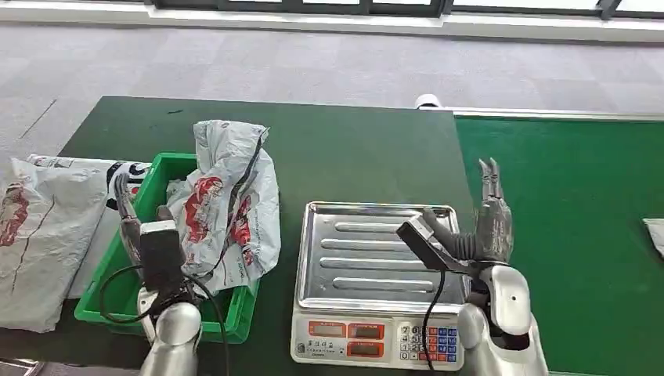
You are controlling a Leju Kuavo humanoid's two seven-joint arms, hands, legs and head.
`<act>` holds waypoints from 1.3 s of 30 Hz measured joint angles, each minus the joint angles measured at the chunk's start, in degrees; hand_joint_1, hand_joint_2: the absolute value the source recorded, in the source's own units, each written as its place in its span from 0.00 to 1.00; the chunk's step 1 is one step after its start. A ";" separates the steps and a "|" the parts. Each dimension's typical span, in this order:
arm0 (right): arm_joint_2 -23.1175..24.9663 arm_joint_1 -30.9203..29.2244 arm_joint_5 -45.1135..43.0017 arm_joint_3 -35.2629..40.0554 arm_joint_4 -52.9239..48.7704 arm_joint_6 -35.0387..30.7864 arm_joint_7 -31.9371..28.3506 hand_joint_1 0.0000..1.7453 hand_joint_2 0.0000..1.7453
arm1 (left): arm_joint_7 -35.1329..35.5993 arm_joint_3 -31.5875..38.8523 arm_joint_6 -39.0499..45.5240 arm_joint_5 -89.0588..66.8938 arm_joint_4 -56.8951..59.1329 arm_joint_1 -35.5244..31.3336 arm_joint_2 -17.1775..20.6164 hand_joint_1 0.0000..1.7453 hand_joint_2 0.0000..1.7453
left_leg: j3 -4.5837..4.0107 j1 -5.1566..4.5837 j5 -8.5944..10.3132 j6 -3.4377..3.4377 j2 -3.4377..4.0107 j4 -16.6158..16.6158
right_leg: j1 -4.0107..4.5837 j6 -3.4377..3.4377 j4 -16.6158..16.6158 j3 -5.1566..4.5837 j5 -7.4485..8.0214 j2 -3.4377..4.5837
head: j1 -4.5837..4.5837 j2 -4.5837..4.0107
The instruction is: Moved the parcel from conveyor to table for the left to box.
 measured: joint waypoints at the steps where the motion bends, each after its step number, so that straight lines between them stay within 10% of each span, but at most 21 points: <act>1: -0.02 0.32 0.18 -0.81 0.37 0.35 0.42 0.00 0.00 | 0.46 -0.26 -0.52 -0.61 -1.40 0.64 0.07 0.00 0.00 | -0.01 0.00 -0.01 0.00 0.00 0.00 | 0.00 0.00 0.00 0.00 0.00 0.00 | 0.00 0.00; 8: -0.87 1.26 0.01 -7.01 4.67 3.34 3.48 0.00 0.00 | -0.87 -0.44 -4.51 -0.11 -7.55 4.11 0.33 0.00 0.00 | 0.02 0.00 -0.01 0.00 0.03 0.00 | 0.00 0.00 0.00 0.02 0.01 0.01 | 0.00 0.00; 9: -0.98 1.20 -0.35 -7.81 5.67 3.65 3.63 0.00 1.00 | -1.09 -0.44 -5.04 -0.11 -7.88 4.30 0.33 0.00 0.00 | 0.03 0.00 -0.01 0.00 0.03 0.00 | 0.00 0.00 0.00 0.02 0.01 0.01 | 0.00 0.00; 39: -9.88 -6.12 -2.86 -31.77 29.69 -3.63 4.20 0.00 1.00 | -6.01 -2.34 -13.43 7.12 -7.29 3.47 0.55 0.00 0.00 | 0.06 -0.04 -0.01 0.00 0.04 0.03 | -0.04 0.01 -0.01 0.04 0.02 0.01 | 0.00 0.00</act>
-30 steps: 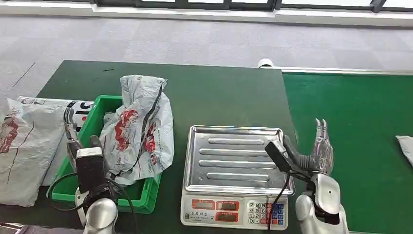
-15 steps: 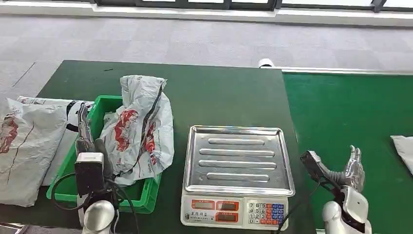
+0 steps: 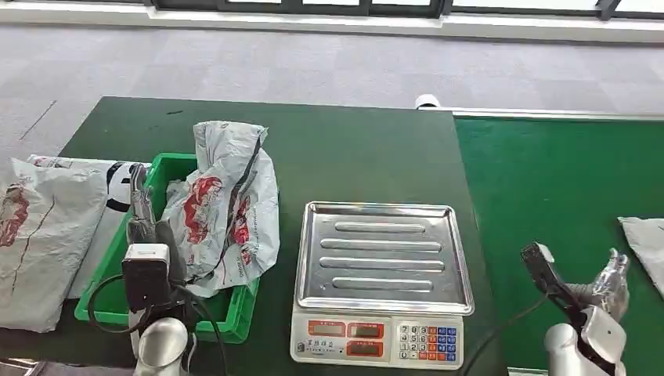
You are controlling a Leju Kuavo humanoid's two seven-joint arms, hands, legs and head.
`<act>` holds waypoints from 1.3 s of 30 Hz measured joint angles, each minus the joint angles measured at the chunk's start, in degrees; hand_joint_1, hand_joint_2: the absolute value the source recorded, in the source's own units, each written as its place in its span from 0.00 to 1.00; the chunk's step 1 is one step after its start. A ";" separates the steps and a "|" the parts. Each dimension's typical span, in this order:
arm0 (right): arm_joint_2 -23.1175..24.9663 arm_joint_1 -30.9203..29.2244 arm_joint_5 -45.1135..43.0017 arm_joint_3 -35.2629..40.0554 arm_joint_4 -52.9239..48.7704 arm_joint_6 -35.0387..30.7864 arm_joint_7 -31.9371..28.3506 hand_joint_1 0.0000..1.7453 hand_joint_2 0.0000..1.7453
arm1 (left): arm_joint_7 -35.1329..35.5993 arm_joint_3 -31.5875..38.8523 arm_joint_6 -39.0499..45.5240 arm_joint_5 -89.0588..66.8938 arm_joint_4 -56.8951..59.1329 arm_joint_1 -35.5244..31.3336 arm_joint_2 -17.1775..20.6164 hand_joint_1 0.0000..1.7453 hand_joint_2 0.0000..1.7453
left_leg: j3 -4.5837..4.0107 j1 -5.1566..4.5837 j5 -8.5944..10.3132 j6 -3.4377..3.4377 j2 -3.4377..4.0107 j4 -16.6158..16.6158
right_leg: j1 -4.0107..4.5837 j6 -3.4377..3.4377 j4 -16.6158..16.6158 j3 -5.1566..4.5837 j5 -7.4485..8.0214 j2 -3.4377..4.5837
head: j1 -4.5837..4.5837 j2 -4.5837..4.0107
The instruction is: Moved the parcel from conveyor to table for the left to box.
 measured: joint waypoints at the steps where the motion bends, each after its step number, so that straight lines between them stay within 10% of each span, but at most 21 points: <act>1: -0.04 -0.05 0.04 -0.57 0.15 -0.46 0.13 0.00 1.00 | -0.15 0.00 0.00 0.02 0.20 -0.20 0.00 0.00 0.00 | 0.00 0.00 0.00 0.00 0.00 0.01 | 0.00 0.00 0.00 0.00 0.00 0.00 | 0.00 0.00; 39: -6.42 -4.43 -9.11 -14.55 12.92 -9.09 -6.54 0.00 1.00 | -1.79 -1.11 0.59 1.84 3.32 -1.72 0.39 0.00 0.00 | 0.02 -0.07 -0.01 0.01 0.01 0.00 | -0.07 0.02 0.00 -0.02 0.01 0.01 | 0.00 0.00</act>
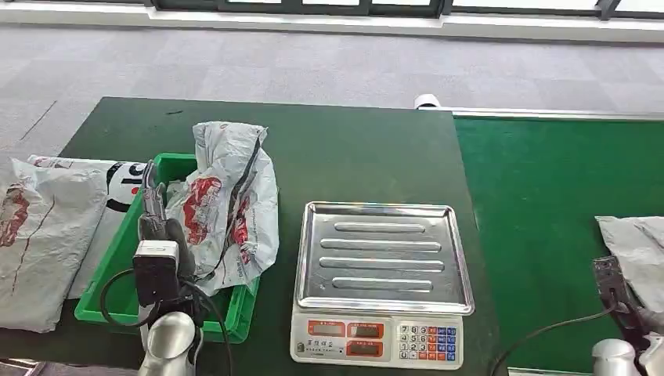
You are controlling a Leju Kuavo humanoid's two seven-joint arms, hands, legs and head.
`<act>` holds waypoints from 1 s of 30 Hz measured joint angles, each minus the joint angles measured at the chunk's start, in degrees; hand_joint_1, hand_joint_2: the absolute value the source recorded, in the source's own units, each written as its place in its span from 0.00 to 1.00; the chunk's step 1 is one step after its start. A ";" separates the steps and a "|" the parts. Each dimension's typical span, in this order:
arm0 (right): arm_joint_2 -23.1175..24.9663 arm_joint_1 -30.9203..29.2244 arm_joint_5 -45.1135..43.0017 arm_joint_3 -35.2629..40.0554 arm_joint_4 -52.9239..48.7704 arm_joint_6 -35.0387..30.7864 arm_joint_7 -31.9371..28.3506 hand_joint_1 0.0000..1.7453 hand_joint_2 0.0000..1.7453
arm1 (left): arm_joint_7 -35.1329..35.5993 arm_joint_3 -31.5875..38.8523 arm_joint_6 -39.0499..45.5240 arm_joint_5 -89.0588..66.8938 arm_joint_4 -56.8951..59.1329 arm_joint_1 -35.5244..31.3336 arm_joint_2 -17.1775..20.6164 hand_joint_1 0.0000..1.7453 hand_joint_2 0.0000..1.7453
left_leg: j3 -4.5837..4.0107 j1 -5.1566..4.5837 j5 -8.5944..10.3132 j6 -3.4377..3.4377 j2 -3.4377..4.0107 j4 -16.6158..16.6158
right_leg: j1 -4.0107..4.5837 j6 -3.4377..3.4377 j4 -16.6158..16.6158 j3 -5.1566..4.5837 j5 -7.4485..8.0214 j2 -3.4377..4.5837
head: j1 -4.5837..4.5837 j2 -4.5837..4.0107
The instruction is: Moved the parcel from conveyor to table for the left to box.
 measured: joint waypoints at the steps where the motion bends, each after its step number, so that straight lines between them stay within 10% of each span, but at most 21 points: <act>1: -0.09 0.02 -0.05 -0.18 0.11 -0.22 0.15 0.00 1.00 | 0.00 -0.02 0.00 0.07 0.04 -0.05 0.00 0.00 0.00 | 0.00 0.00 0.00 0.00 -0.01 0.00 | 0.00 0.00 0.00 0.00 0.00 0.00 | 0.00 0.00; 3: -0.33 0.12 -0.40 -0.64 0.33 -0.99 0.11 0.00 1.00 | 0.00 -0.04 -0.02 0.13 0.20 -0.20 0.00 0.00 0.00 | 0.00 -0.01 0.00 0.00 -0.02 0.00 | -0.01 0.00 0.00 0.00 0.00 -0.02 | 0.00 0.00; 4: -0.44 0.22 -0.83 -1.11 0.37 -1.29 -0.43 0.00 0.00 | 0.00 -0.11 -0.11 0.22 0.26 -0.28 0.00 0.00 0.00 | -0.01 0.00 0.00 0.00 -0.03 0.00 | 0.00 0.00 0.00 0.00 0.00 -0.02 | 0.02 0.00; 20: -1.12 3.51 -4.88 -6.12 -0.26 -6.08 -3.38 0.00 0.00 | 0.04 -1.64 -2.16 0.57 2.21 -1.76 0.07 0.00 0.00 | 0.01 -0.01 -0.02 0.03 0.01 0.00 | -0.01 0.01 -0.02 -0.01 0.00 0.00 | 0.00 0.00; 21: -1.12 3.67 -7.09 -6.64 -0.61 -5.45 -4.64 0.00 1.00 | 0.48 -1.81 -2.47 0.46 2.47 -2.24 0.05 0.00 0.00 | 0.01 -0.01 -0.02 0.03 -0.04 0.01 | -0.01 0.01 -0.02 0.02 0.00 -0.04 | 0.00 0.00; 27: -1.12 4.33 -9.79 -8.70 -2.43 -3.19 -6.16 0.00 1.00 | 1.62 -2.73 -2.60 0.02 3.71 -3.94 -0.07 0.00 0.00 | 0.02 -0.02 -0.02 0.03 0.04 0.00 | -0.02 0.01 -0.01 0.01 0.00 0.02 | 0.02 0.00; 28: -1.12 4.34 -9.22 -8.94 -2.43 -3.15 -5.55 0.00 0.00 | 1.75 -2.80 -2.60 0.00 3.76 -3.99 -0.09 0.00 0.00 | 0.02 -0.03 -0.02 0.03 0.04 0.00 | -0.02 0.01 -0.01 0.01 0.00 0.02 | 0.00 0.00; 29: -1.12 4.33 -8.40 -9.20 -2.43 -2.89 -4.68 0.00 0.00 | 1.99 -2.84 -2.60 0.00 3.76 -4.00 -0.11 0.00 0.00 | 0.02 -0.03 -0.02 0.03 0.04 0.00 | -0.02 0.01 -0.01 0.01 0.00 0.02 | 0.00 0.00; 30: -1.12 4.33 -7.32 -9.27 -2.40 -2.38 -3.56 0.00 1.00 | 2.10 -2.86 -2.60 0.00 3.76 -4.00 -0.11 0.00 0.00 | 0.01 -0.02 -0.02 0.03 0.03 0.00 | -0.02 0.01 -0.01 0.01 0.00 0.02 | 0.02 0.00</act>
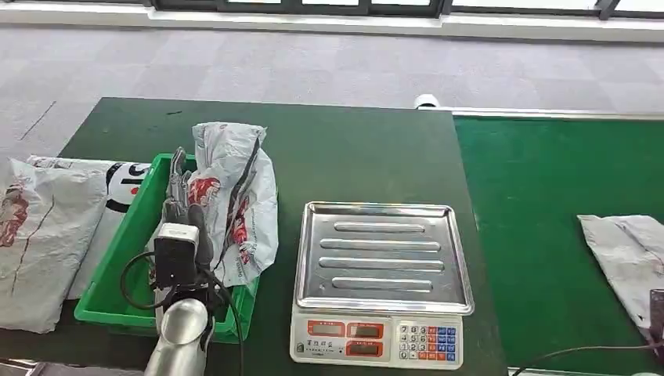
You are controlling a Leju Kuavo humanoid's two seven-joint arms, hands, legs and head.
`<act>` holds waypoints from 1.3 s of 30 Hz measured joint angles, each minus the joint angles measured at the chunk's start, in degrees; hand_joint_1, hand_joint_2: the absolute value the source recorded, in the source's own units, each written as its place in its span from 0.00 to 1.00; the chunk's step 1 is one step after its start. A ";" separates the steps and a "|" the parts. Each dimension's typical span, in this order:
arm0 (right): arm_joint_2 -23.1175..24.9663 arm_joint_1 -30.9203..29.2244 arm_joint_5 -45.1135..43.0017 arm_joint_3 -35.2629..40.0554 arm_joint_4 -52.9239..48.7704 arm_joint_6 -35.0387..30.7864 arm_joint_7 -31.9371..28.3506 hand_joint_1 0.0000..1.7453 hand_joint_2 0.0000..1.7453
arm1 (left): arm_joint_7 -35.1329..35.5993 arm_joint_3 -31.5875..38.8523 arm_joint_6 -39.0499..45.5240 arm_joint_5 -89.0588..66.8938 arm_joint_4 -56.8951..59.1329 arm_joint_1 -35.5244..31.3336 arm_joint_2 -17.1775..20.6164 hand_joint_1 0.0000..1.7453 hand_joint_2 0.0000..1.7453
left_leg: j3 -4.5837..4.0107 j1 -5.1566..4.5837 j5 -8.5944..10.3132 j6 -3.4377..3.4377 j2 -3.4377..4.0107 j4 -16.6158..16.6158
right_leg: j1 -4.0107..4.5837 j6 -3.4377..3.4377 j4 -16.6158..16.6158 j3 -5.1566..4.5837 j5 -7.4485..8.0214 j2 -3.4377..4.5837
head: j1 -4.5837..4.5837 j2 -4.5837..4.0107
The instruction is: Moved the parcel from conveyor to table for the left to box.
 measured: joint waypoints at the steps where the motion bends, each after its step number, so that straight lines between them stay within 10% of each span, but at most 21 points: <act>1: 0.00 -0.02 1.49 0.00 0.04 0.88 1.45 0.00 1.00 | 0.13 0.00 -0.17 0.00 0.00 -0.01 0.00 0.00 0.00 | 0.00 0.00 0.00 0.00 0.00 0.00 | 0.00 0.00 0.00 0.00 0.00 0.00 | -0.02 0.00; 39: -0.63 -3.09 12.98 -0.02 10.67 8.76 8.17 0.00 1.00 | 1.38 -0.02 -2.05 0.24 1.46 -0.65 0.00 0.00 0.00 | -0.01 0.00 0.00 0.00 -0.03 0.00 | 0.00 0.00 0.01 0.02 0.00 -0.02 | 0.00 0.00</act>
